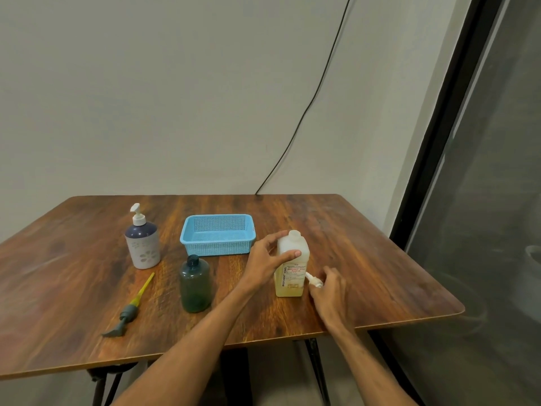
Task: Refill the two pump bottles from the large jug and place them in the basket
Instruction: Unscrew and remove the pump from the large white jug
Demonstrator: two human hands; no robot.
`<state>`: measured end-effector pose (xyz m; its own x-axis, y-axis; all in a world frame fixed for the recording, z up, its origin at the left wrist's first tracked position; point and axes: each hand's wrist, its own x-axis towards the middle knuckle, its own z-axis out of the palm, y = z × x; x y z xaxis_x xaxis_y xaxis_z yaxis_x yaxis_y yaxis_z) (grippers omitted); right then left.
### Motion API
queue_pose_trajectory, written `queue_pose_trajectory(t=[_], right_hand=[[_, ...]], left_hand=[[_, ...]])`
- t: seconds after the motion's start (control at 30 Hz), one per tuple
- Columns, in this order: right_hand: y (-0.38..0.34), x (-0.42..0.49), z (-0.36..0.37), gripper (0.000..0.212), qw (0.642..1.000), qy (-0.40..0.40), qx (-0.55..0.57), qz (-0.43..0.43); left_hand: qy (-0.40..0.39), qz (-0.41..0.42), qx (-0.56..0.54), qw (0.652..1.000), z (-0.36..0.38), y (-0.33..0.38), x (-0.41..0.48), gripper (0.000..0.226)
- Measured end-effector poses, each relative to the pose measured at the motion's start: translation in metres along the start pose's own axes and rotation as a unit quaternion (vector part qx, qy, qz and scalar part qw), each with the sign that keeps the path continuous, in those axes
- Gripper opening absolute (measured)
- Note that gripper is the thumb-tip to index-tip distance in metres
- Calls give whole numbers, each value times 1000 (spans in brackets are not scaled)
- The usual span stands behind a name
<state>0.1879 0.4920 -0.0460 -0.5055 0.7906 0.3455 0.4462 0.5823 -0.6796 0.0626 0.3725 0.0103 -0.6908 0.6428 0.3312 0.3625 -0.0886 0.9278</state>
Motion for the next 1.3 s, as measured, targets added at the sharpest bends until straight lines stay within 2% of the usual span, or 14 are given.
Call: queue_pose_trajectory(t=[0.07, 0.17, 0.27, 0.4, 0.57, 0.7, 0.83, 0.97, 1.3], right_hand=[[-1, -1, -2, 27, 1000, -10, -8, -6], [-2, 1, -6, 42, 999, -41, 4, -8], [-1, 5, -11, 58, 996, -77, 41, -4], [-10, 12, -24, 66, 986, -113, 117, -37], [-30, 21, -31, 84, 953, -173, 241, -61], [-39, 21, -24, 97, 925, -224, 306, -33], [-44, 19, -17, 99, 918, -234, 320, -17], [-52, 16, -15, 89, 924, -196, 327, -1], [-82, -17, 1, 78, 945, -148, 290, -40]], left_hand=[[1, 0, 2, 1000, 0, 0, -1, 67], [-2, 0, 3, 1000, 1, 3, -3, 64], [-7, 1, 13, 1000, 1, 7, -5, 63], [-10, -4, 21, 1000, 1, 9, -6, 67], [19, -7, 38, 999, -2, 11, -14, 83], [75, -1, 57, 996, -10, 9, -27, 80], [92, -5, 61, 994, -22, 6, -42, 76], [91, -5, 58, 994, -33, 6, -59, 71], [154, 23, 12, 988, -71, 24, -116, 51]])
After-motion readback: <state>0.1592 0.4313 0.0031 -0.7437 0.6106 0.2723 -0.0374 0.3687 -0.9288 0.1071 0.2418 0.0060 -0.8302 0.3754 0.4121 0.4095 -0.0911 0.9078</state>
